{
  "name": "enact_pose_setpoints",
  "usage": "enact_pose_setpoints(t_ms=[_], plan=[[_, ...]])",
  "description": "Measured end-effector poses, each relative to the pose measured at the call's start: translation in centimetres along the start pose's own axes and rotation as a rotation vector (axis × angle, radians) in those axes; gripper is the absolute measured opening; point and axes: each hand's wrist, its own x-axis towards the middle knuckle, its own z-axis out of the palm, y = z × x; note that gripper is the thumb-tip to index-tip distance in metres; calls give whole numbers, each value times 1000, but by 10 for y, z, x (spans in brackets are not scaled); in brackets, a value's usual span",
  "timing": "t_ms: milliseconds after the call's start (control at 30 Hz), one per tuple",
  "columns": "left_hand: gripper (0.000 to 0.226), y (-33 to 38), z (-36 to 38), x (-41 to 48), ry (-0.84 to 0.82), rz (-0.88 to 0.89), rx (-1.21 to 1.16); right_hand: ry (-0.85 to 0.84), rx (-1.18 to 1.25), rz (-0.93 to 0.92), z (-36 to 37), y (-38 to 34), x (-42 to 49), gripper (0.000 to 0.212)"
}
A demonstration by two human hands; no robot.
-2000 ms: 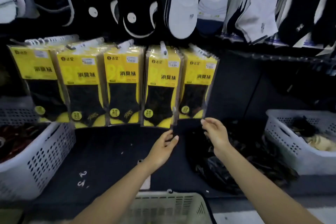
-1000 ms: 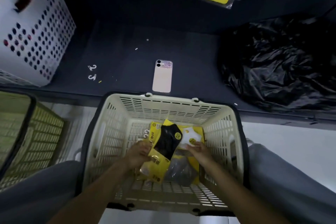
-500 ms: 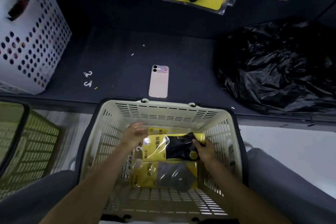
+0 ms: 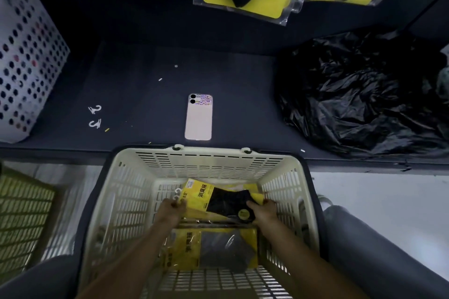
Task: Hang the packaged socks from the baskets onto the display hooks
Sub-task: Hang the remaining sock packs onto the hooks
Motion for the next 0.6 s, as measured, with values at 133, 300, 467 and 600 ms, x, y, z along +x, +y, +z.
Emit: enact_pose_setpoints(t_ms=[133, 300, 467, 600], plan=[[32, -4, -14, -23, 49, -110, -291, -242, 158, 139, -21, -10, -18, 44], [29, -3, -51, -61, -10, -158, -565, -486, 216, 75, -42, -20, -64, 37], [37, 6, -71, -120, -17, 69, -1051, -764, 181, -57, -64, -46, -118, 45], [59, 46, -69, -165, -147, 227, -1069, -787, 190, -214, -67, -71, -155, 59]])
